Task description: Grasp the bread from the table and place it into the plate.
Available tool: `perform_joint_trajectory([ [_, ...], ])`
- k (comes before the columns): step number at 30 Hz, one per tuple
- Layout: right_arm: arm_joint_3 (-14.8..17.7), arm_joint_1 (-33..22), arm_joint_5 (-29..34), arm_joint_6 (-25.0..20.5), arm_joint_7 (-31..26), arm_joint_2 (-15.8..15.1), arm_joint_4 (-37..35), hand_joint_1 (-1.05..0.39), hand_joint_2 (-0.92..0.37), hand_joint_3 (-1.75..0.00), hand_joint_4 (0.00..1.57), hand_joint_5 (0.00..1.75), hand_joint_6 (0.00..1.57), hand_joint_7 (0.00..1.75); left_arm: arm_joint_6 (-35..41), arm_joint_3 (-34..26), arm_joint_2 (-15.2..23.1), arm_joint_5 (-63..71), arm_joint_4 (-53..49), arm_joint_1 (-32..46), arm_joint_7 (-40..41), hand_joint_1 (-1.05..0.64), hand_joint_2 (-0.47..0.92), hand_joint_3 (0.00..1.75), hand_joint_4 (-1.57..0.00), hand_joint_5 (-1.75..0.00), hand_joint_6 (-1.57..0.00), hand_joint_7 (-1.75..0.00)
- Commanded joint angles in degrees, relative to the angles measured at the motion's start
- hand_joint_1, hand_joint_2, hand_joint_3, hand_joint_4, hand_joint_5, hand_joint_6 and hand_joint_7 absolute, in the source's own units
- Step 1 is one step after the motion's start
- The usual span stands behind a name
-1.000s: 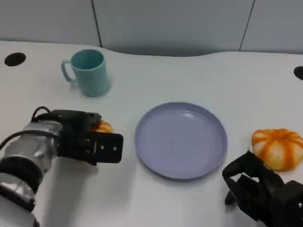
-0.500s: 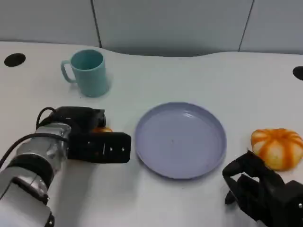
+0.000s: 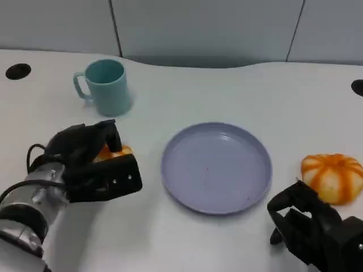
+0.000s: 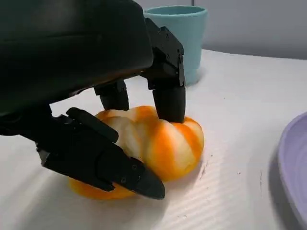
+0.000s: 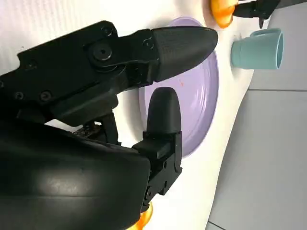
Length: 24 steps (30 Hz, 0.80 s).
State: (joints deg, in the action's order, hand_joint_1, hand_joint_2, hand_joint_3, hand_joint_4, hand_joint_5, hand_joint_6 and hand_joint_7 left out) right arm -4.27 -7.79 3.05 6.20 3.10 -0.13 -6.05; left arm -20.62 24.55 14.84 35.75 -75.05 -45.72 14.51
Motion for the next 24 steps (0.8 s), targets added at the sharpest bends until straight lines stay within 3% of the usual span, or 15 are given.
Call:
perform_joint_trajectory([
  [1,0.38,-0.13,-0.24,-0.19,-0.06,-0.43,0.28,-0.28,-0.92,-0.31,0.58,1.75,0.38,1.75,-3.36,-4.85,1.61,-5.46,1.42,1.33,-0.91,-0.13,0.89,0.09,-0.78,-1.75,-0.54,-1.75],
  [7,0.29,0.37,-0.23,0.37,-0.12,-0.26,-0.57,-0.29,-0.92,-0.31,0.58,1.75,0.38,1.75,-8.12,-10.67,1.64,-13.17,4.74,1.81,-8.44,-0.11,0.88,0.07,-0.80,-1.75,-0.58,-1.75],
  [13,0.14,0.93,0.42,0.45,-0.49,-0.37,-1.14,-0.29,-0.92,-0.31,0.58,1.75,0.38,1.75,-10.94,-14.99,-0.83,-20.82,11.19,2.22,-17.64,-0.05,0.87,0.07,-0.82,-1.75,-0.62,-1.75],
  [18,0.26,1.46,0.13,1.15,-0.08,-0.39,-2.17,-0.28,-0.92,-0.31,0.57,1.75,0.38,1.75,-14.02,-13.80,-2.82,-21.19,17.09,1.44,-21.60,-0.06,0.87,0.07,-0.85,-1.75,-0.64,-1.75],
  [24,0.44,2.01,0.10,1.74,-0.05,-0.42,-3.43,-0.27,-0.92,-0.32,0.57,1.75,0.37,1.75,-14.15,-9.91,-6.64,-17.21,19.90,-1.31,-20.50,-0.06,0.84,0.06,-0.89,-1.75,-0.69,-1.75],
])
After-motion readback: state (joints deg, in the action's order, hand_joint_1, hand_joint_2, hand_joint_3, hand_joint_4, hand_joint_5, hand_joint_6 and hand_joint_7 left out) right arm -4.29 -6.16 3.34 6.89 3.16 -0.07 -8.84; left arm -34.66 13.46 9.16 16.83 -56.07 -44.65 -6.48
